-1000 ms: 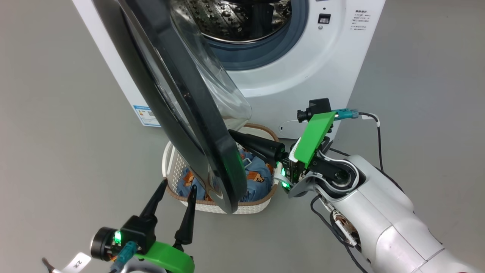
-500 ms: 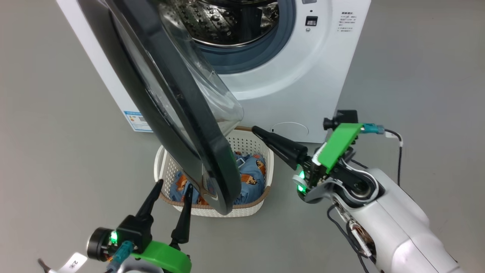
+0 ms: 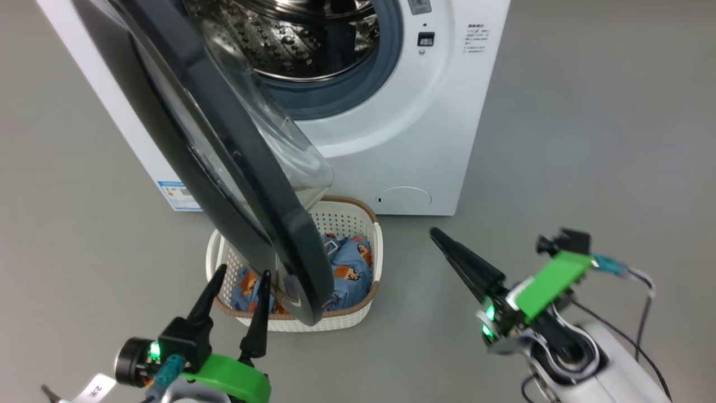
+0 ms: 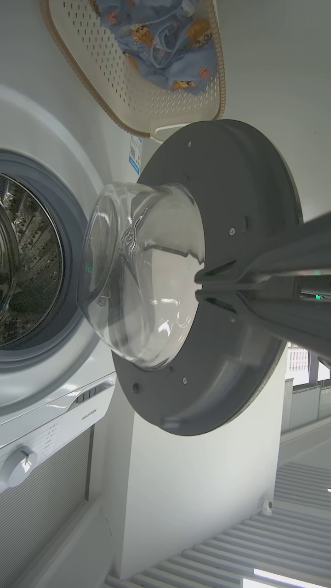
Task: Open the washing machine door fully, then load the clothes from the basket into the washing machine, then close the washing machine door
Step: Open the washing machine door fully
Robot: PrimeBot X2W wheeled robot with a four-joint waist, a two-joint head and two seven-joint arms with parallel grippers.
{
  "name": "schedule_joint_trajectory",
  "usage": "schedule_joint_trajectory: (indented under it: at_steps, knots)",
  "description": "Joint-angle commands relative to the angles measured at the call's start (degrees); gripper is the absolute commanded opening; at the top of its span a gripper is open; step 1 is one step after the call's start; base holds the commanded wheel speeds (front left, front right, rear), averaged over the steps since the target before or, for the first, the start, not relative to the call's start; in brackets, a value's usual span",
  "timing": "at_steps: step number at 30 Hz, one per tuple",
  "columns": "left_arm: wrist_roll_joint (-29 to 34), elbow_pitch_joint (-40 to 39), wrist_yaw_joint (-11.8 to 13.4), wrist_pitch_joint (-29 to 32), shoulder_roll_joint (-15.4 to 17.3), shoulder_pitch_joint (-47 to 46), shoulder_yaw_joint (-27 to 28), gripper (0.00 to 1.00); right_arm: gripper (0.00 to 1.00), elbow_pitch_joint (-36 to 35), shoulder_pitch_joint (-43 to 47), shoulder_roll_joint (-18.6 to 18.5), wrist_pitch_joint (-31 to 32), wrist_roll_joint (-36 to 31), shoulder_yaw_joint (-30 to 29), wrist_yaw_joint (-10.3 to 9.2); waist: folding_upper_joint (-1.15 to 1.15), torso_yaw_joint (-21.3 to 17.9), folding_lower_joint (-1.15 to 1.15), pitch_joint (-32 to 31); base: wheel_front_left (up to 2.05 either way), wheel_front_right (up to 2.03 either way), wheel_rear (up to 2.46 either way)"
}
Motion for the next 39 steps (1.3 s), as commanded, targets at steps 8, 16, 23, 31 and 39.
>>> schedule_joint_trajectory:
  at_steps: [8, 16, 23, 31, 39]
  knots:
    - [-0.2, -1.1, 0.4, -0.5, 1.3, 0.4, 2.9, 1.0, 1.0, -8.2, 10.0, -0.8, -9.5, -4.9, -3.8, 0.42, 0.0, -1.7, 0.0, -1.5, 0.0, 0.0, 0.0]
    - [-0.7, -1.0, 0.8, -0.5, 1.8, 1.4, 4.1, 1.0, 1.0, -8.4, 17.1, -3.9, -23.1, -17.3, -6.5, 0.42, 0.0, -3.5, 0.0, -2.8, 0.0, 0.0, 0.0]
    - [-1.4, -1.4, 1.5, -0.5, 2.3, 2.1, 5.6, 1.0, 1.0, -2.0, 18.8, -6.7, -29.9, -36.4, -13.8, 0.42, 0.0, -4.8, 0.0, -3.5, 0.0, 0.0, 0.0]
    - [-2.2, -2.0, 2.1, -0.5, 2.6, 2.9, 7.2, 1.0, 1.0, -4.4, 20.5, -0.9, -30.2, -70.1, -30.3, 0.42, 0.0, -5.5, 0.0, -4.1, 0.0, 0.0, 0.0]
    - [-2.3, -2.6, 2.3, -0.5, 2.7, 3.6, 7.7, 1.0, 1.0, -10.8, 22.5, 5.3, -30.1, -89.4, -31.2, 0.42, 0.0, -5.7, 0.0, -4.5, 0.0, 0.0, 0.0]
